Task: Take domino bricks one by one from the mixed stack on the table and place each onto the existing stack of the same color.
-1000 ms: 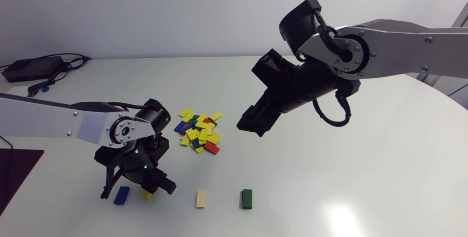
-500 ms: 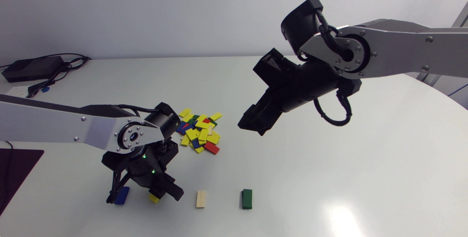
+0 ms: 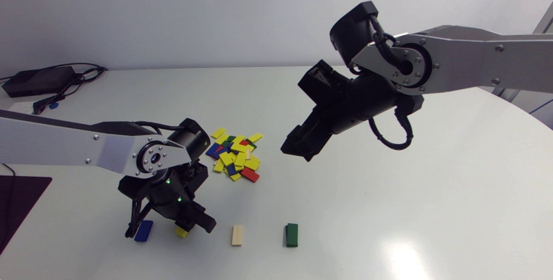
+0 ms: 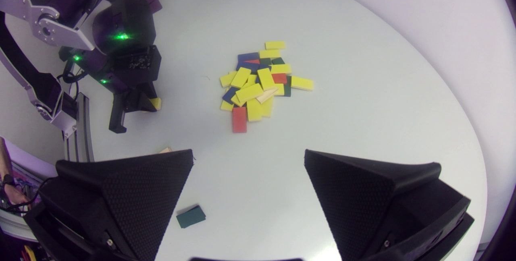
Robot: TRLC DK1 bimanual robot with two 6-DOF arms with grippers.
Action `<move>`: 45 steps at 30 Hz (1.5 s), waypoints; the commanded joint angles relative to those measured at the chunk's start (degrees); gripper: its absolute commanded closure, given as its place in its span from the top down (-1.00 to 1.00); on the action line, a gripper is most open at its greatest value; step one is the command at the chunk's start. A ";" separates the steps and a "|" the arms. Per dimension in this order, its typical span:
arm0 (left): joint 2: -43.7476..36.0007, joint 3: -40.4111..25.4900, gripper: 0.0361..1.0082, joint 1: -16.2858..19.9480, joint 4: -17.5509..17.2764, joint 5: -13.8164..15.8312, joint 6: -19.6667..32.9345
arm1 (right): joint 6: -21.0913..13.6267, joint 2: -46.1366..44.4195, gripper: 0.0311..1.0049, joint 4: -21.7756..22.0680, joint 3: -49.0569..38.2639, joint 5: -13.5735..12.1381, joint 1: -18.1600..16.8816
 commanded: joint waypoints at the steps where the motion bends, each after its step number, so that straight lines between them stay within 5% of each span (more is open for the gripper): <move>1: 1.02 1.01 -0.99 -1.32 0.20 0.19 -1.85 | -0.53 1.41 0.92 0.51 -1.31 -0.69 0.23; 8: 0.40 0.13 -0.99 -4.22 1.17 0.19 -1.94 | -0.53 1.59 0.92 0.51 -0.87 -0.69 -0.12; 29: -4.25 -1.80 -0.98 -3.87 -0.59 0.10 -0.62 | -0.44 2.29 0.92 0.15 -0.07 -0.60 0.32; 45: -0.30 -2.51 -0.85 -1.93 0.29 0.10 -0.53 | -1.32 0.62 0.92 0.15 -2.10 -0.60 -0.38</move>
